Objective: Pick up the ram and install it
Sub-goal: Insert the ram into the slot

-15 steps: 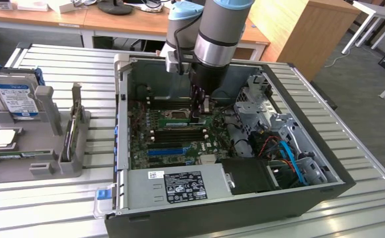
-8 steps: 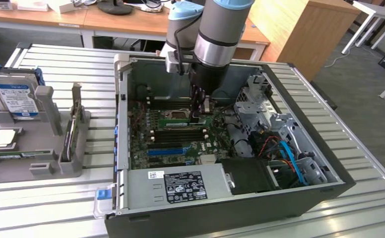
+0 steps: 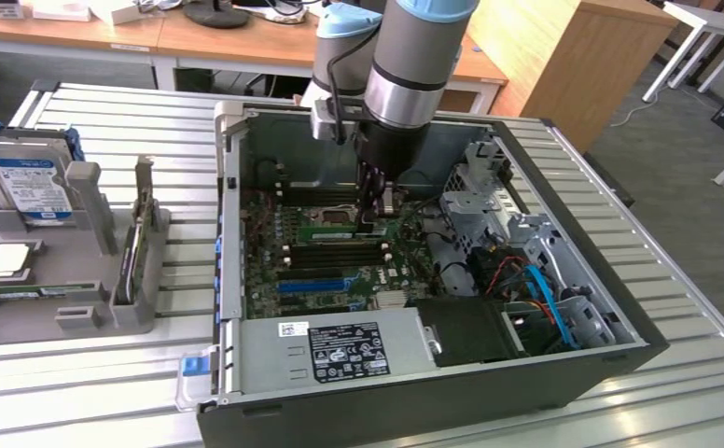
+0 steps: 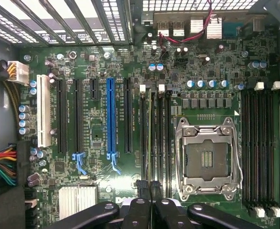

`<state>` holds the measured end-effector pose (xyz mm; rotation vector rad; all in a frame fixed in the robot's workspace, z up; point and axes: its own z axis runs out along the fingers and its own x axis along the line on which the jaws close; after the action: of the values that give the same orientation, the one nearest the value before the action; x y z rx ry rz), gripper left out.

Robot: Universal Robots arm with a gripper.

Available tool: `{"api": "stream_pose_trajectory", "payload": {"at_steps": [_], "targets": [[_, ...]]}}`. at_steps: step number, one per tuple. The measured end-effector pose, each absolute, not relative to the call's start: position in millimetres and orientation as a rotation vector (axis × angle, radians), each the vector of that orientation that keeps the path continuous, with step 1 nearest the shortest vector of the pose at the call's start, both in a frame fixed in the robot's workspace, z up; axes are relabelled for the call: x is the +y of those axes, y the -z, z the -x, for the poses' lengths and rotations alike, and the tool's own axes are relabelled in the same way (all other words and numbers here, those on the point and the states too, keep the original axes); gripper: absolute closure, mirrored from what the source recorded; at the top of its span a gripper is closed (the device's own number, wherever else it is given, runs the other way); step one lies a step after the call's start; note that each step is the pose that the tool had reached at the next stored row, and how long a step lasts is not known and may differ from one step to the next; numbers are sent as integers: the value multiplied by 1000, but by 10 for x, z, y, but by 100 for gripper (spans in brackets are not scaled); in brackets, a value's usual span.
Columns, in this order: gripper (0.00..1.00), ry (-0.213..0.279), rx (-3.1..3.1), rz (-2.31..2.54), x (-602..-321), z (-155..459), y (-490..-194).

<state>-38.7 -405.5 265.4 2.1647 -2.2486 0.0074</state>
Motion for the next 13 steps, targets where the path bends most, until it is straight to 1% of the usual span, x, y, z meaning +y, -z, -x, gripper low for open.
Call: {"api": "stream_pose_trajectory", "payload": {"at_steps": [13], "targets": [[88,-8,-2248,-2165,-4055,388,-2622]]}}
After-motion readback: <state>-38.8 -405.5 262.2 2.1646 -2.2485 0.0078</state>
